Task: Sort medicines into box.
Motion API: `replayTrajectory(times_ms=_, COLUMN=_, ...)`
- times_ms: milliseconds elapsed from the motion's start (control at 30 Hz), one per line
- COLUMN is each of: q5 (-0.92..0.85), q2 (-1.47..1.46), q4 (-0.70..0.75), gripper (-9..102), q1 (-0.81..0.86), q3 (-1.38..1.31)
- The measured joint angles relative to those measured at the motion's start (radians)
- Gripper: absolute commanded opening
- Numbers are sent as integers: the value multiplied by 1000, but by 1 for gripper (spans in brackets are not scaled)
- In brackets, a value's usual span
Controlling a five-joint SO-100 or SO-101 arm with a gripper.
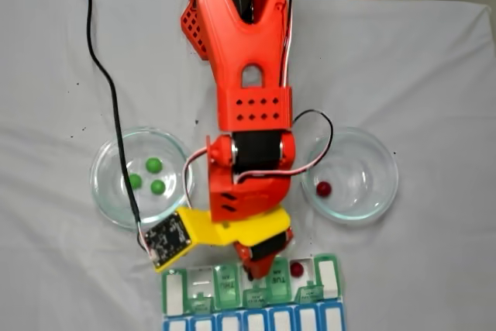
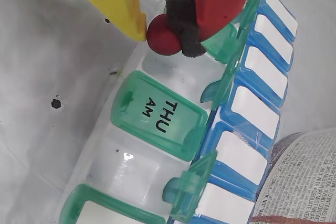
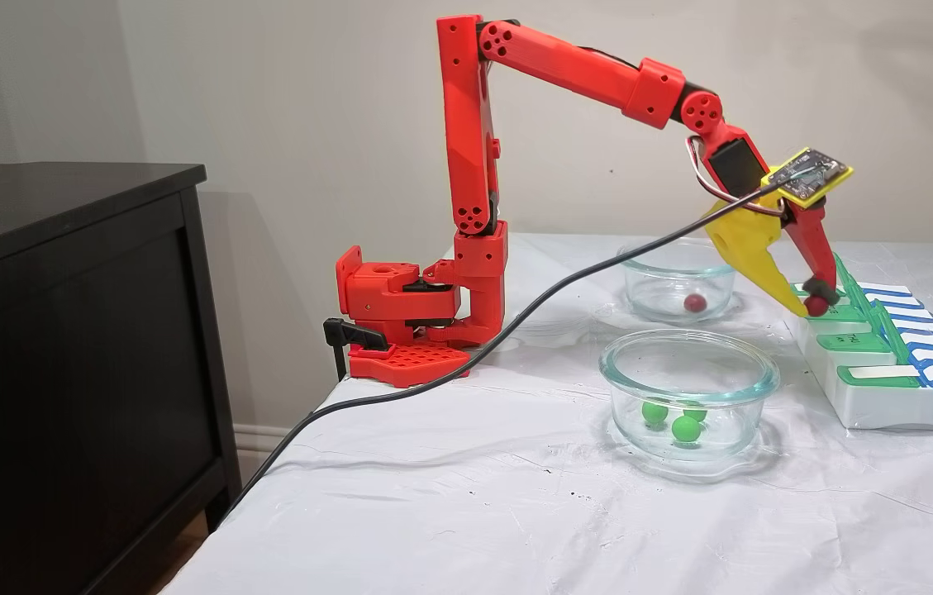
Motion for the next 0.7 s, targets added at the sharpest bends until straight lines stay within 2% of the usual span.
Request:
replayTrajectory(times_ms=167, q5=0, q2=-32, q4=-43, gripper=0, q1=0, q3=-6)
replayTrajectory(times_ms=700, q5=29, q2=-32, q4=-46, gripper=0, q1=0, q3=-6)
